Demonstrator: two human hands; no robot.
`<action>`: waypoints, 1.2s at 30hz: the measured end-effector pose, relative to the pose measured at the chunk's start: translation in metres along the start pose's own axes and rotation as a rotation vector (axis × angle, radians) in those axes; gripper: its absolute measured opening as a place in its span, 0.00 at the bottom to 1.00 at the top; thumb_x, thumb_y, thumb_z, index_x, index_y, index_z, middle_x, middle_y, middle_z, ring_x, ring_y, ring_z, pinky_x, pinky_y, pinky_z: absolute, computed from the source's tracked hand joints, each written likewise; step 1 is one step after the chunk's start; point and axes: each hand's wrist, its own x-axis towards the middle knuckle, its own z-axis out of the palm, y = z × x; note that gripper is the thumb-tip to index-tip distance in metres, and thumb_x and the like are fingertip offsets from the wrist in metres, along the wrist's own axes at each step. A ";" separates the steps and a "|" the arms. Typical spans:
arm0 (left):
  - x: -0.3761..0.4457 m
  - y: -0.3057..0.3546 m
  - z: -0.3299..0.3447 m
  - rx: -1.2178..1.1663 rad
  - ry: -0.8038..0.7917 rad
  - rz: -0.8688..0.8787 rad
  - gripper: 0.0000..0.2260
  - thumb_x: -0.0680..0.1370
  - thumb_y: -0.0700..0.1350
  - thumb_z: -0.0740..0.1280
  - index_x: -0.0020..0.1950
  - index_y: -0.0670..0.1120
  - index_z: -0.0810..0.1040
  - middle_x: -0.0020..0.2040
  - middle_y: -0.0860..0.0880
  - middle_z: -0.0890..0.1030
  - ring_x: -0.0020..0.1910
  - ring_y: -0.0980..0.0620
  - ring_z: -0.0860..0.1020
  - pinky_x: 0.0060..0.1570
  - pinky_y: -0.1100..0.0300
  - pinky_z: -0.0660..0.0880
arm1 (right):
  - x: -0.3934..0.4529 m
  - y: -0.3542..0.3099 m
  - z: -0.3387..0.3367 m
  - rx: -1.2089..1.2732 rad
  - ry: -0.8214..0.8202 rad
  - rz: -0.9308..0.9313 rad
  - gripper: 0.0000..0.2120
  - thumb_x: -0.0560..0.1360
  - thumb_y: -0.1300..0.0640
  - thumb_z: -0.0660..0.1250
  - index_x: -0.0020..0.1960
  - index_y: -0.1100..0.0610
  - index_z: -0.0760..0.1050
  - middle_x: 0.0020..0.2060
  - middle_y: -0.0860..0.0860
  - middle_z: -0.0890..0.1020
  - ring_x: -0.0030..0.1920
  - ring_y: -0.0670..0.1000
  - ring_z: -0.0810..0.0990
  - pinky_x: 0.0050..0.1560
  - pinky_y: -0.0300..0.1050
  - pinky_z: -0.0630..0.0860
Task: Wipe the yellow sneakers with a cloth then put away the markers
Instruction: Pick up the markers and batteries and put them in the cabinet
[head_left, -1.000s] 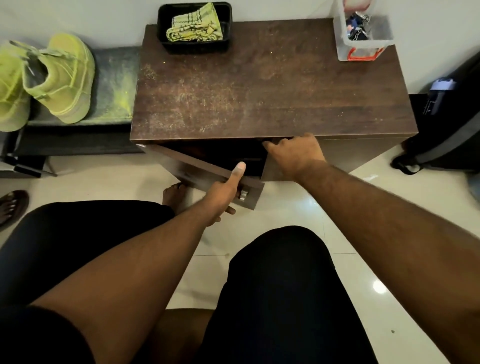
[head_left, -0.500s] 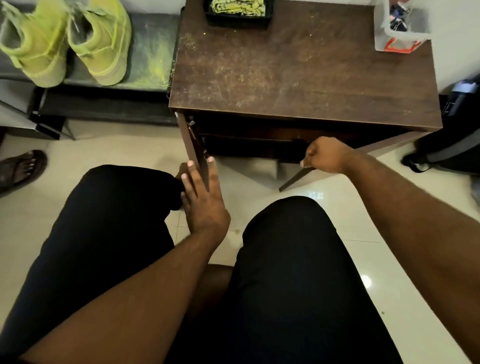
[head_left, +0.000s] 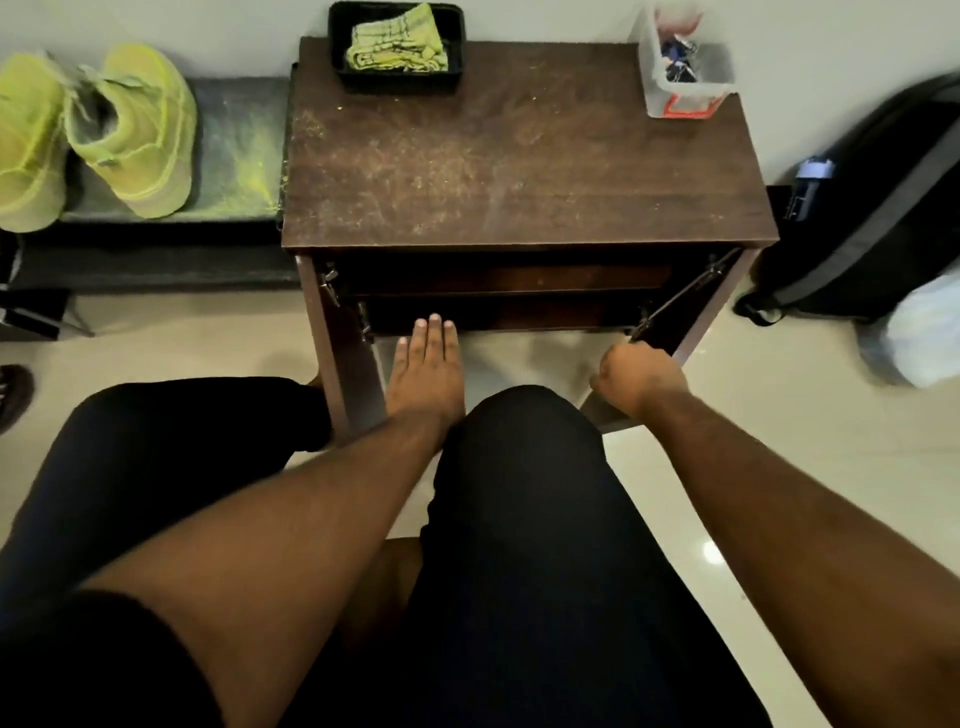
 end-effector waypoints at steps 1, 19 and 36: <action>0.010 0.002 -0.004 0.019 -0.002 0.009 0.37 0.79 0.44 0.60 0.77 0.40 0.37 0.78 0.43 0.39 0.77 0.44 0.38 0.74 0.49 0.40 | -0.004 0.007 0.005 -0.027 -0.013 0.000 0.11 0.77 0.53 0.60 0.51 0.58 0.78 0.48 0.56 0.81 0.45 0.58 0.79 0.43 0.47 0.73; 0.042 0.013 0.021 0.037 -0.172 0.099 0.37 0.80 0.56 0.59 0.78 0.40 0.42 0.79 0.43 0.45 0.77 0.44 0.43 0.74 0.49 0.46 | -0.026 0.183 0.058 -0.583 0.076 -0.406 0.11 0.76 0.56 0.61 0.53 0.53 0.80 0.51 0.52 0.81 0.52 0.54 0.79 0.55 0.47 0.72; -0.020 -0.102 0.011 -0.258 -0.055 -0.061 0.36 0.77 0.46 0.67 0.78 0.43 0.51 0.79 0.43 0.51 0.77 0.44 0.47 0.75 0.50 0.50 | 0.022 0.054 -0.022 -0.457 0.042 -0.561 0.16 0.81 0.51 0.56 0.57 0.59 0.77 0.55 0.55 0.79 0.57 0.57 0.77 0.55 0.50 0.75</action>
